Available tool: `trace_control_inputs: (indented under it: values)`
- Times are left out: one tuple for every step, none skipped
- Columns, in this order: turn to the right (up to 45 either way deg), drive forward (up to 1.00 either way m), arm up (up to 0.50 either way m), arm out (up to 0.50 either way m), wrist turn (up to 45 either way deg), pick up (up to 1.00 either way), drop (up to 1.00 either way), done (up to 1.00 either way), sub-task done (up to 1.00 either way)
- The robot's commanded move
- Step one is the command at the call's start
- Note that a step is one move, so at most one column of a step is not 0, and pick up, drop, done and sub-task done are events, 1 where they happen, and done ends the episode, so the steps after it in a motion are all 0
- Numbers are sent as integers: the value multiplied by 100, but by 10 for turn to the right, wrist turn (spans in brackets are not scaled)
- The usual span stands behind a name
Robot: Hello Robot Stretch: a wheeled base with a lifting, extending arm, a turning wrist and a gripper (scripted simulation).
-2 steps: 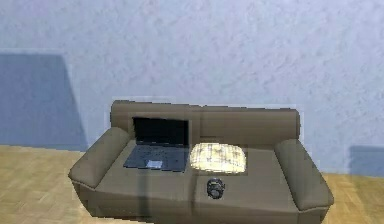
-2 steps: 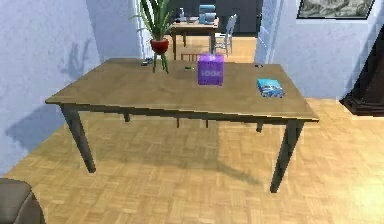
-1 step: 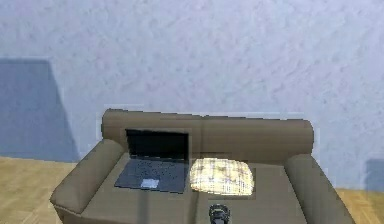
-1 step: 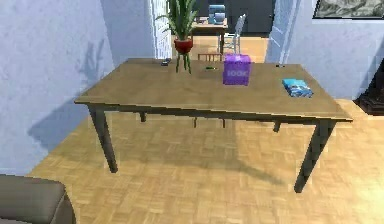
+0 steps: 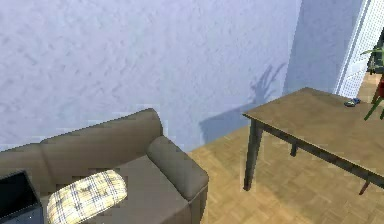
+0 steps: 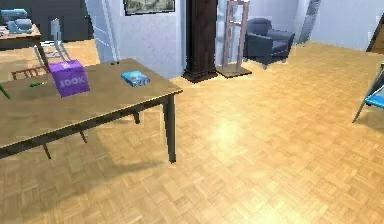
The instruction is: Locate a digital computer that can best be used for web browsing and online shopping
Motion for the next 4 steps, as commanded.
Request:
trace_control_inputs:
  values:
    - [210, 0, 0, 0, 0, 0, 0, 0, 0]
    - [0, 40, 0, 0, 0, 0, 0, 0, 0]
    - [-450, 0, 0, 0, 0, 0, 0, 0, 0]
    - [-450, 0, 0, 0, 0, 0, 0, 0, 0]
